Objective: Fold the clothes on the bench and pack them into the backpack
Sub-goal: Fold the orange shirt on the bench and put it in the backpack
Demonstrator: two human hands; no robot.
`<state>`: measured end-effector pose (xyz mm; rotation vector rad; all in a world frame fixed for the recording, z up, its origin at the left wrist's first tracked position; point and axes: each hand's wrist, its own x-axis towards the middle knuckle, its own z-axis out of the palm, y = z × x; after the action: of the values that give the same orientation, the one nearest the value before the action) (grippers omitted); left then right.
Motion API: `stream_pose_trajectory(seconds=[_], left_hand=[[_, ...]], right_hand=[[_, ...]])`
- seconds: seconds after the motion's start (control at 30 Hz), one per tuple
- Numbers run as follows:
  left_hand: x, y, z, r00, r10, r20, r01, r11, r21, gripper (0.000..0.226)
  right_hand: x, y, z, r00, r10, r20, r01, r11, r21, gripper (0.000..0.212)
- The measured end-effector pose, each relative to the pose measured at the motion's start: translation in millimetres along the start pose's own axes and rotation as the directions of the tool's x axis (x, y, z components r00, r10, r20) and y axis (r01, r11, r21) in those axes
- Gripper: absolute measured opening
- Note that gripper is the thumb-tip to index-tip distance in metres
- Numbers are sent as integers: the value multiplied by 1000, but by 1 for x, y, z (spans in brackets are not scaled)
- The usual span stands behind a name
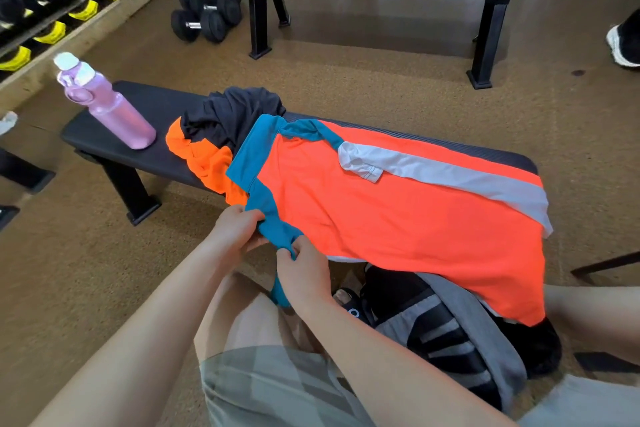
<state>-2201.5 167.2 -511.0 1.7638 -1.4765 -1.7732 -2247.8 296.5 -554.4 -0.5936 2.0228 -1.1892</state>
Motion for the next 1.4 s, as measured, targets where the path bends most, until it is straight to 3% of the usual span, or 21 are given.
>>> stream_pose_trajectory(seconds=[0.07, 0.13, 0.3, 0.43, 0.53, 0.63, 0.7, 0.77, 0.8, 0.87, 0.9, 1.0, 1.1, 1.2, 1.27, 1.4], left_hand=[[6, 2, -8, 995, 55, -84, -45, 993, 113, 4], [10, 4, -14, 980, 140, -139, -100, 959, 266, 25], [18, 5, -21, 971, 233, -49, -191, 884, 427, 22], [18, 8, -22, 961, 252, 110, -274, 839, 470, 22], [20, 8, -23, 956, 263, 133, -294, 816, 497, 30], [22, 12, -20, 965, 245, 92, -259, 844, 469, 23], [23, 16, -21, 976, 202, 79, -216, 873, 437, 15], [23, 18, -25, 973, 197, 119, -230, 839, 494, 16], [24, 18, -27, 964, 212, 158, -265, 775, 574, 19], [23, 16, -30, 945, 237, 227, -327, 631, 703, 18], [24, 15, -32, 942, 247, 229, -334, 606, 722, 12], [30, 9, -32, 952, 245, 182, -304, 714, 631, 17], [31, 3, -27, 972, 199, 121, -232, 866, 443, 21], [32, -5, -19, 978, 150, 149, -187, 940, 286, 29], [33, -11, -11, 981, 136, 141, -158, 974, 165, 27], [29, -14, 7, 982, 188, 1, -187, 978, 94, 13]], right_hand=[[-5, 5, -8, 999, -26, 24, 27, 999, -24, 21], [-7, 13, -15, 998, -42, 44, 43, 999, -32, 12], [0, 30, -30, 993, -74, 90, 85, 989, -121, 10], [7, 43, -33, 985, -131, 110, 144, 982, -121, 10], [6, 46, -34, 980, -138, 144, 162, 972, -171, 13], [2, 42, -44, 972, -112, 207, 175, 932, -316, 43], [2, 43, -50, 961, -130, 244, 228, 873, -431, 52], [6, 44, -55, 961, -158, 226, 251, 838, -483, 42], [8, 45, -56, 962, -178, 207, 259, 834, -487, 30], [15, 45, -59, 971, -154, 182, 217, 890, -402, 6], [16, 44, -61, 978, -106, 179, 157, 941, -300, 16], [22, 46, -68, 973, 75, 219, -91, 994, 62, 29], [26, 51, -77, 948, 189, 256, -266, 912, 313, 18], [28, 55, -79, 909, 327, 259, -417, 727, 546, 21], [26, 56, -79, 880, 382, 281, -471, 628, 620, 25], [22, 55, -83, 874, 422, 242, -467, 591, 657, 24]])
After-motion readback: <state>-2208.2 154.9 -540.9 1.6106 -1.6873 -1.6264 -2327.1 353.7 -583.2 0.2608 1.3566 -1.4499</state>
